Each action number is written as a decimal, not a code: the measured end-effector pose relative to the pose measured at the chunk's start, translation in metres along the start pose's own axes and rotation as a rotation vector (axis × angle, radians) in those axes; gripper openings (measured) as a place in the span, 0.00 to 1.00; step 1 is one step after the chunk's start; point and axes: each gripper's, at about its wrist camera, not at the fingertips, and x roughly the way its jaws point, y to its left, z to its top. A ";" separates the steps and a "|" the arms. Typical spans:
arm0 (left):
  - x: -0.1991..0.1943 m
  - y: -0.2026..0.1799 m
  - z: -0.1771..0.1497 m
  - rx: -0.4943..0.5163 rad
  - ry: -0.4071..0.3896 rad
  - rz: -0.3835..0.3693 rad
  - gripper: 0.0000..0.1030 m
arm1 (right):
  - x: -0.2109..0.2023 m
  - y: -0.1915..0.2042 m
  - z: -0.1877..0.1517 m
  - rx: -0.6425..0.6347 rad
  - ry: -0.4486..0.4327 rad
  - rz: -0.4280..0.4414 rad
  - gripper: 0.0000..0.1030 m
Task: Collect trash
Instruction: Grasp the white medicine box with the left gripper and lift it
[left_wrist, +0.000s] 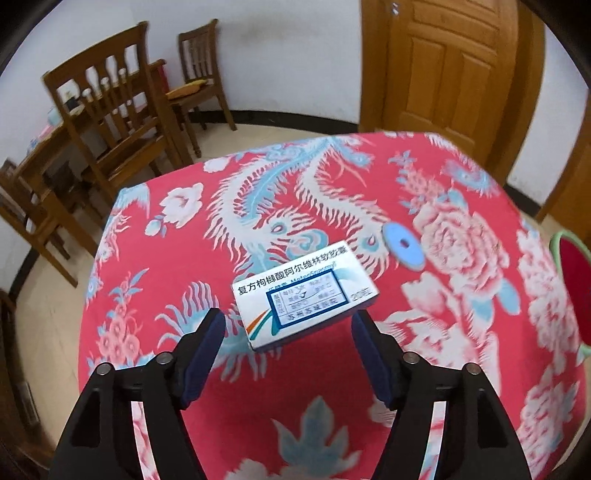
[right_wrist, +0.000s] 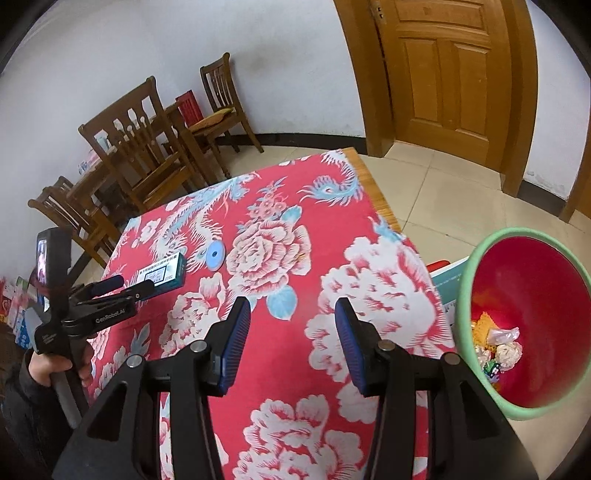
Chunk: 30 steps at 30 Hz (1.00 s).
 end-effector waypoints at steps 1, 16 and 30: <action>0.002 -0.001 0.000 0.018 0.007 0.003 0.71 | 0.002 0.003 0.000 -0.004 0.005 -0.002 0.48; 0.044 0.016 0.027 0.077 0.051 -0.096 0.73 | 0.032 0.029 0.008 -0.047 0.047 -0.006 0.48; 0.054 0.030 0.039 -0.026 -0.003 -0.174 0.47 | 0.060 0.042 0.018 -0.049 0.080 0.007 0.48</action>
